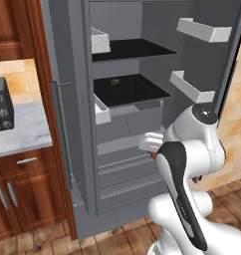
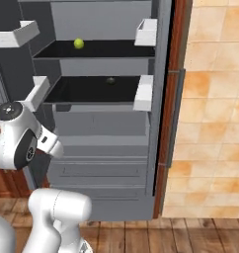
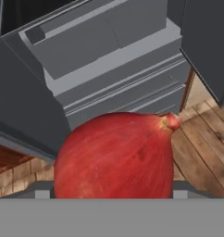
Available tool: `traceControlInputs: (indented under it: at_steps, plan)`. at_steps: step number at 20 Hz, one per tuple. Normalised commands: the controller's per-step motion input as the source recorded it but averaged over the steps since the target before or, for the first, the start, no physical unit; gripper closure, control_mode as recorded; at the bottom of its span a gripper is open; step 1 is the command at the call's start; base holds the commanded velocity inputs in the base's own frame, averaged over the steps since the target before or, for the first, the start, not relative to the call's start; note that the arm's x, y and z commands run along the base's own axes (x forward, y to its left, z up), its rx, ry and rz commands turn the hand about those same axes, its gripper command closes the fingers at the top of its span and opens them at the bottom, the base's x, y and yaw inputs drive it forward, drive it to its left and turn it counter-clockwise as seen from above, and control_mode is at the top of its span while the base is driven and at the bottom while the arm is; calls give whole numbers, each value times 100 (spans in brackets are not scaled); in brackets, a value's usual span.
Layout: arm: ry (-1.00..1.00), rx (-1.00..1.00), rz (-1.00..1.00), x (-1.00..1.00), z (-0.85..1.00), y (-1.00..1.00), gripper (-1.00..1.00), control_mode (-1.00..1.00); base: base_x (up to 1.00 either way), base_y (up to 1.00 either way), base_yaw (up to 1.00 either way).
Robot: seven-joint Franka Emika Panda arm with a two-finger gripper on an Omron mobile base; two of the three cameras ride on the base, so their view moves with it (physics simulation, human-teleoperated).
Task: Place the onion in the correct fridge rack based on whether it is a fruit or vegetable. Finally, close the fridge door.
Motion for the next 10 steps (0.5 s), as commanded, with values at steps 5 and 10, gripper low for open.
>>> traceControlInputs:
  at_steps: [5, 10]
  plan:
    - [0, 0, 0, 0, 0, 0, 100, 100, 20, -38, 8]
    - [0, 0, 0, 0, 0, 0, 100, 100, 76, -1, 9]
